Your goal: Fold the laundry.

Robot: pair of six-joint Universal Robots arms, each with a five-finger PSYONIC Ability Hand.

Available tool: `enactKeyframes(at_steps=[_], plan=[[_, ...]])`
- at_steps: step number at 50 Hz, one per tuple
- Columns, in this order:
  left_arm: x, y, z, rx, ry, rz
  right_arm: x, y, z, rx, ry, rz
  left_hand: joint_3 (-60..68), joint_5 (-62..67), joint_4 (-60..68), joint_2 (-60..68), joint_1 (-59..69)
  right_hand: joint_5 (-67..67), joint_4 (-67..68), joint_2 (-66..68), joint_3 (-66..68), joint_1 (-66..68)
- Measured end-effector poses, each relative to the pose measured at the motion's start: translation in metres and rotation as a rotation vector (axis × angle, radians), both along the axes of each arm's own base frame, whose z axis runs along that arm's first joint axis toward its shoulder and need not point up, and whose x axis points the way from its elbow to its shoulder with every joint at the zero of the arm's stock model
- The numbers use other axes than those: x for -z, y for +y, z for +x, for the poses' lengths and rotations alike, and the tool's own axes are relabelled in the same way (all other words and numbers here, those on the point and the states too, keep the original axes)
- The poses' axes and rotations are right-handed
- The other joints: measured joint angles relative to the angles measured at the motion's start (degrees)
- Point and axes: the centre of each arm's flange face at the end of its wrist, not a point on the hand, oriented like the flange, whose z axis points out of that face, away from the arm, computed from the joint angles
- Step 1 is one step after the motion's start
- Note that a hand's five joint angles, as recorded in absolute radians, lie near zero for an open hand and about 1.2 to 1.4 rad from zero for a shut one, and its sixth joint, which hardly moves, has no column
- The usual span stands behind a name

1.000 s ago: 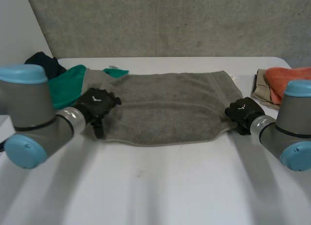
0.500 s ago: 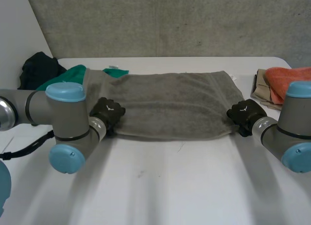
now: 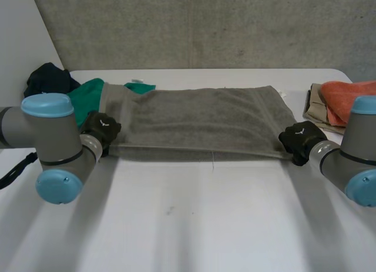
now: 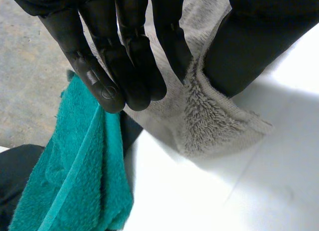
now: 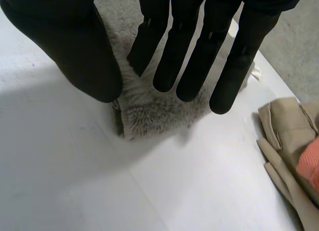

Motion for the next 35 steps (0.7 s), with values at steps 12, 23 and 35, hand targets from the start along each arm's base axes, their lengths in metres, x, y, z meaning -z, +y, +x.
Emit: enactKeyframes(at_steps=[12, 23, 35], plan=[[-0.012, 0.009, 0.015, 0.018, -0.056, -0.029, -0.004, -0.021, -0.029, 0.263, -0.147, 0.072, 0.09, 0.0, 0.09, 0.05, 0.0, 3.92, 4.08, 4.71, 4.45, 3.48], [-0.028, 0.012, 0.012, 0.021, 0.071, -0.028, -0.013, -0.011, -0.033, 0.268, -0.257, 0.198, 0.09, 0.0, 0.11, 0.05, 0.0, -17.4, -16.58, -17.35, -16.5, -18.14], [-0.041, 0.001, 0.01, 0.012, 0.111, -0.06, -0.016, 0.006, -0.031, 0.206, -0.321, 0.19, 0.09, 0.0, 0.12, 0.07, 0.0, -30.21, -28.93, -28.66, -28.65, -28.71]])
